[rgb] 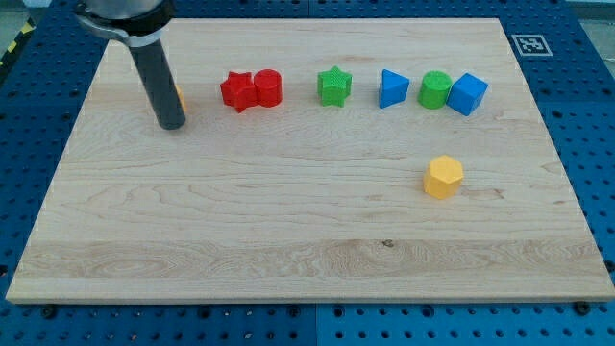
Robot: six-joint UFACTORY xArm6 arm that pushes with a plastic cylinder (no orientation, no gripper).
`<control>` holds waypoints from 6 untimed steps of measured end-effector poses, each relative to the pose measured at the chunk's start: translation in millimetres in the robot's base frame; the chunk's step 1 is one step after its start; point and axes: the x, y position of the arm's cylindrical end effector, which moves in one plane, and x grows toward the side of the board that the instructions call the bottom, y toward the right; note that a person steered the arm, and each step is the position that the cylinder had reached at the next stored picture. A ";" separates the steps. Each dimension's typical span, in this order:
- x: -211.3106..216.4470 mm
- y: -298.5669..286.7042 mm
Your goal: Push the yellow hexagon slightly up
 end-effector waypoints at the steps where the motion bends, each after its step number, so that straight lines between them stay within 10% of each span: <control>1: 0.0 -3.1; 4: -24.4 -3.1; 6: 35.1 59.1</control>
